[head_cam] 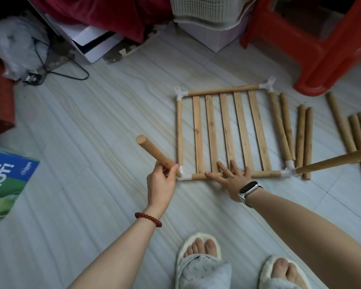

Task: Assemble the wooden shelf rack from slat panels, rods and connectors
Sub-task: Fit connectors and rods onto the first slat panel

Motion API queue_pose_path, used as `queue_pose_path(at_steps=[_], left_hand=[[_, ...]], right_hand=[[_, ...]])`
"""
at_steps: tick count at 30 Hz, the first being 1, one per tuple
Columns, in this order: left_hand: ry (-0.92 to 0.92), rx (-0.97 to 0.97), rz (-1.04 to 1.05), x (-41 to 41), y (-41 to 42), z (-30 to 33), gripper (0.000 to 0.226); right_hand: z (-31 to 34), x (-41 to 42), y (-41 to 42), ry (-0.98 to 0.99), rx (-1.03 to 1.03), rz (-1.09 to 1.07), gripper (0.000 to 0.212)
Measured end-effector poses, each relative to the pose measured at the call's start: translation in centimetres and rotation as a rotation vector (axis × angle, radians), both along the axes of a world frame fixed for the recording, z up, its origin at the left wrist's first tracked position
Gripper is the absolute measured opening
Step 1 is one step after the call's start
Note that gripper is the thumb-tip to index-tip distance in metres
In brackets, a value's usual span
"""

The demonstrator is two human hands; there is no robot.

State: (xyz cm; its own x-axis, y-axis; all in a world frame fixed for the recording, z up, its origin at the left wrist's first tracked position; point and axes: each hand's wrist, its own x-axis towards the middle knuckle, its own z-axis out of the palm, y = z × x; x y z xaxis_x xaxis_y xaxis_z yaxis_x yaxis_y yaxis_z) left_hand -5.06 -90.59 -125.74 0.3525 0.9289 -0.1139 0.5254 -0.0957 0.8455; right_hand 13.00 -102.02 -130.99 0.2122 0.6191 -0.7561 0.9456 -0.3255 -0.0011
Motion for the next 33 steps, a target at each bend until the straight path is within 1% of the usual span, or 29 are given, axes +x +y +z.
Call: queue_pose_path(at_steps=[2, 8, 12, 17, 24, 30, 33], left_hand=[[-0.015, -0.01, 0.011, -0.1, -0.3, 0.0, 0.023], [0.024, -0.013, 0.038, -0.5, -1.0, -0.3, 0.021], [0.076, 0.006, -0.015, 0.2, -0.5, -0.5, 0.008], [0.104, 0.072, -0.049, 1.2, -1.0, -1.1, 0.016], [0.097, 0.093, 0.05, 0.5, -2.4, -2.6, 0.017], [0.132, 0.11, 0.011, 1.0, -2.1, -3.1, 0.02], [0.138, 0.089, 0.001, 0.6, -2.0, -3.1, 0.022]], right_hand=[[-0.2, 0.0, -0.2, -0.004, 0.004, 0.006, 0.1], [-0.3, 0.1, 0.0, 0.011, 0.0, 0.0, 0.103], [-0.4, 0.1, 0.2, 0.03, 0.0, -0.011, 0.106], [-0.9, 0.2, -0.1, 0.037, 0.04, -0.009, 0.102], [-1.2, 0.1, -0.1, 0.045, 0.074, -0.014, 0.1], [-1.5, 0.3, -0.2, 0.067, 0.039, -0.032, 0.106], [-1.3, 0.2, -0.3, 0.109, 0.047, -0.057, 0.104]])
